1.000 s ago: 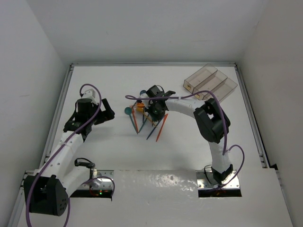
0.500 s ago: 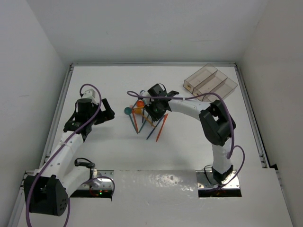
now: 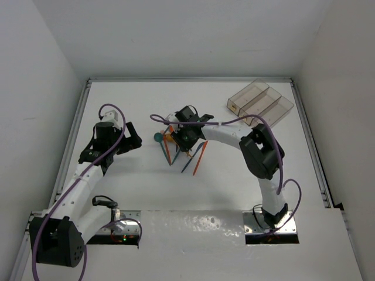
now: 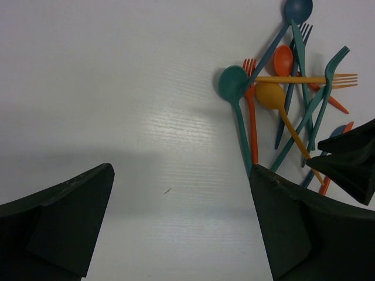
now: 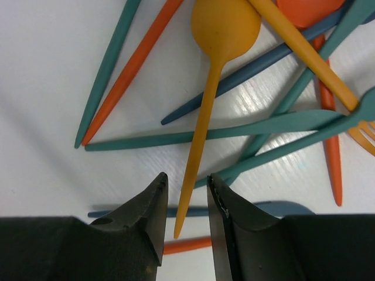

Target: Sort the eating utensils into containers

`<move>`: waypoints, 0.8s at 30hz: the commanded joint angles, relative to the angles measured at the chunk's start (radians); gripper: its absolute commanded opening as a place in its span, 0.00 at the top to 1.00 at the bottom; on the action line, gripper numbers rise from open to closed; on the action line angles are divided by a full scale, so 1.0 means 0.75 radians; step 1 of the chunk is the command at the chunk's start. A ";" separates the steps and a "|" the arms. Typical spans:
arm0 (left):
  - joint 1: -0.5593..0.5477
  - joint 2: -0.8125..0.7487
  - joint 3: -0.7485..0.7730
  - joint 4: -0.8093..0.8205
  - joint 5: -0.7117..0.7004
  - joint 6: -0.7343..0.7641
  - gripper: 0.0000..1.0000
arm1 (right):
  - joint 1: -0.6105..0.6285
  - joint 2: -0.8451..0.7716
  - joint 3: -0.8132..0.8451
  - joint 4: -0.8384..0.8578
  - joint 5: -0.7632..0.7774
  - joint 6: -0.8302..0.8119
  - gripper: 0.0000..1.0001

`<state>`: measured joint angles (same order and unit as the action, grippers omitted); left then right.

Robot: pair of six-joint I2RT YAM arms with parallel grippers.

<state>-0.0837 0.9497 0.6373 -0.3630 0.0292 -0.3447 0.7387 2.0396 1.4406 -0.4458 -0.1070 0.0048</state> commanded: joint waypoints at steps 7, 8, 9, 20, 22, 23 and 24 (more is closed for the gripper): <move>0.005 0.014 0.022 0.030 -0.010 0.012 0.01 | 0.019 0.142 0.102 0.028 0.038 0.047 0.68; 0.005 0.014 0.022 0.030 -0.012 0.012 0.01 | 0.019 0.146 0.100 0.028 0.042 0.049 0.70; 0.005 0.014 0.022 0.032 -0.014 0.012 0.01 | 0.021 0.146 0.096 0.026 0.049 0.049 0.77; 0.005 0.016 0.026 0.032 -0.006 0.008 0.01 | 0.027 -0.179 0.032 -0.025 0.063 0.026 1.00; 0.007 0.016 0.028 0.026 -0.012 0.006 0.01 | 0.025 -0.275 0.012 -0.046 0.073 0.026 1.00; 0.005 0.016 0.028 0.024 -0.014 0.001 0.01 | 0.023 -0.312 -0.029 -0.036 0.097 0.032 1.00; 0.005 0.016 0.030 0.022 -0.018 0.001 0.01 | 0.021 -0.349 -0.051 -0.017 0.183 0.051 1.00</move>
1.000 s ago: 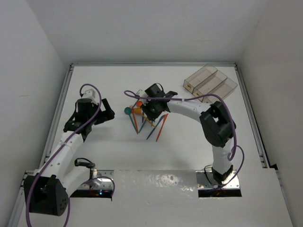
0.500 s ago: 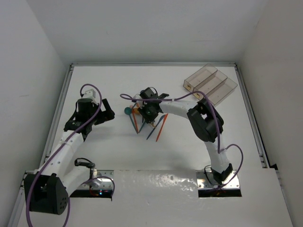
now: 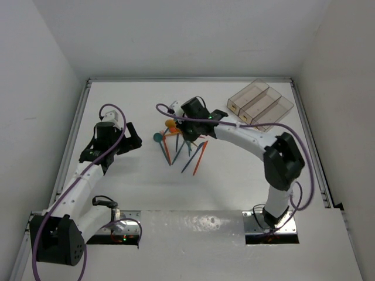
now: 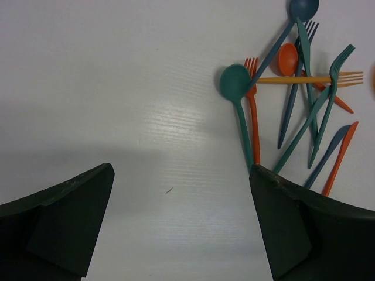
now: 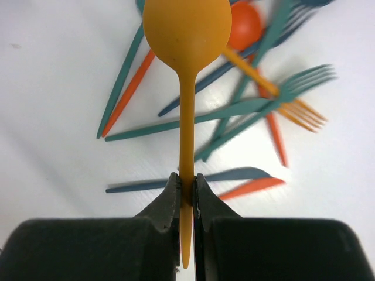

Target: Sort the eating utensils into containers

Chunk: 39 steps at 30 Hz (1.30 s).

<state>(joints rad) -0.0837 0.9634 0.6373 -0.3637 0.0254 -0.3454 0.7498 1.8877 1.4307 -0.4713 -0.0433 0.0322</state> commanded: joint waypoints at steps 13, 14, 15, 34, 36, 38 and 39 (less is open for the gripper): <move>0.005 0.012 0.036 0.010 -0.028 -0.006 0.01 | -0.560 -0.153 0.241 -0.087 0.698 0.904 1.00; 0.005 0.014 0.036 0.010 -0.026 -0.006 0.01 | -0.619 -0.092 0.278 -0.098 0.682 0.979 1.00; 0.005 0.016 0.036 0.010 -0.028 -0.006 0.01 | -0.646 -0.016 0.358 -0.126 0.645 1.038 1.00; 0.005 0.080 0.038 0.008 -0.020 0.000 0.01 | -0.877 0.547 0.735 0.023 0.579 1.246 1.00; 0.005 0.084 0.040 0.008 -0.017 0.000 0.01 | -0.885 0.567 0.712 0.052 0.577 1.231 0.99; 0.005 0.088 0.040 0.010 -0.011 0.002 0.01 | -0.893 0.582 0.694 0.084 0.559 1.217 0.96; 0.005 0.092 0.038 0.010 -0.009 0.002 0.01 | -0.897 0.594 0.690 0.094 0.551 1.209 0.95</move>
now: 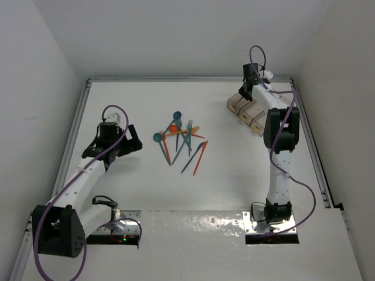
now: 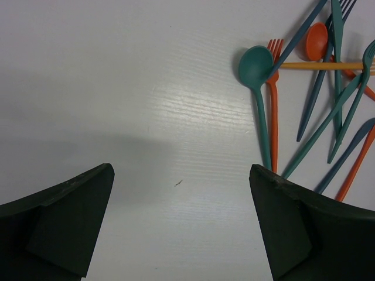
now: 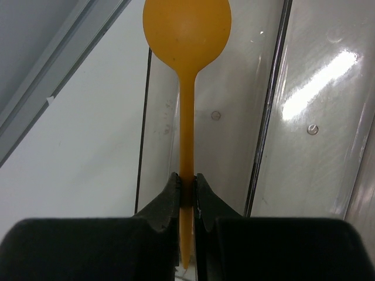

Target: Sort the eating utensils into containers

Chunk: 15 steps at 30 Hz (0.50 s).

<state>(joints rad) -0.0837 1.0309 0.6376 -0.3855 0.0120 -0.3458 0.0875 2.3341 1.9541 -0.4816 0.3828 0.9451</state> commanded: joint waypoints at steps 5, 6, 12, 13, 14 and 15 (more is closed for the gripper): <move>0.005 0.012 0.037 0.042 0.015 0.003 0.01 | -0.019 0.017 -0.012 0.129 -0.046 -0.021 0.79; 0.005 0.014 0.035 0.044 0.019 0.003 0.01 | -0.019 0.013 -0.014 0.129 -0.060 -0.021 0.75; 0.003 0.065 0.025 0.025 0.090 -0.070 0.14 | -0.019 -0.113 -0.110 0.184 -0.065 -0.100 0.51; -0.003 0.067 0.021 0.023 0.098 -0.087 0.17 | -0.017 -0.174 -0.149 0.196 -0.060 -0.119 0.50; -0.009 0.067 0.019 0.023 0.109 -0.107 0.25 | -0.014 -0.209 -0.169 0.202 -0.056 -0.157 0.49; -0.031 0.067 0.021 0.023 0.103 -0.150 0.28 | -0.008 -0.246 -0.220 0.206 -0.046 -0.174 0.49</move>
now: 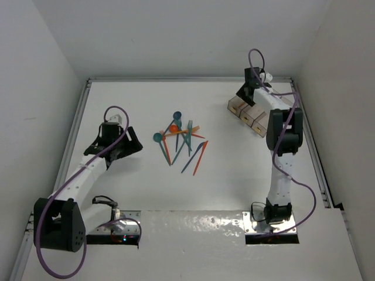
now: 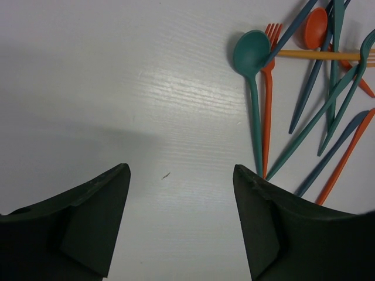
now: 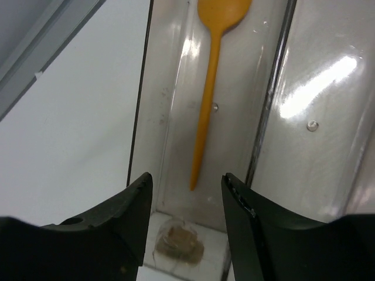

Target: Sort the eating utensils into containers

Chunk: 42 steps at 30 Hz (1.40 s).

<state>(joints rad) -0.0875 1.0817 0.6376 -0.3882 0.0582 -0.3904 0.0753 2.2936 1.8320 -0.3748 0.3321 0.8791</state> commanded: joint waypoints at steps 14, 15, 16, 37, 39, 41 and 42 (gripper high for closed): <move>-0.341 0.196 0.144 0.012 -0.282 -0.422 0.30 | 0.370 -0.904 -0.651 -0.032 0.026 -0.505 0.49; -0.354 0.210 0.142 0.016 -0.296 -0.432 0.31 | 0.392 -0.937 -0.724 -0.036 0.009 -0.503 0.49; -0.358 0.227 0.142 0.027 -0.321 -0.443 0.32 | 0.411 -0.974 -0.767 -0.034 -0.003 -0.497 0.49; -0.495 0.824 0.496 -0.065 -0.501 -0.612 0.58 | 0.491 -1.708 -1.432 -0.132 -0.099 -0.444 0.48; -0.497 0.846 0.506 -0.067 -0.499 -0.621 0.59 | 0.491 -1.739 -1.453 -0.136 -0.113 -0.440 0.48; -0.499 0.873 0.522 -0.067 -0.499 -0.627 0.60 | 0.491 -1.776 -1.475 -0.149 -0.136 -0.440 0.48; -0.501 0.877 0.526 -0.067 -0.497 -0.635 0.60 | 0.491 -1.784 -1.479 -0.153 -0.144 -0.440 0.48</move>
<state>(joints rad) -0.4477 1.7359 0.9924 -0.4438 -0.2966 -0.8379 0.4412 0.9890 0.7311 -0.4843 0.2546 0.5434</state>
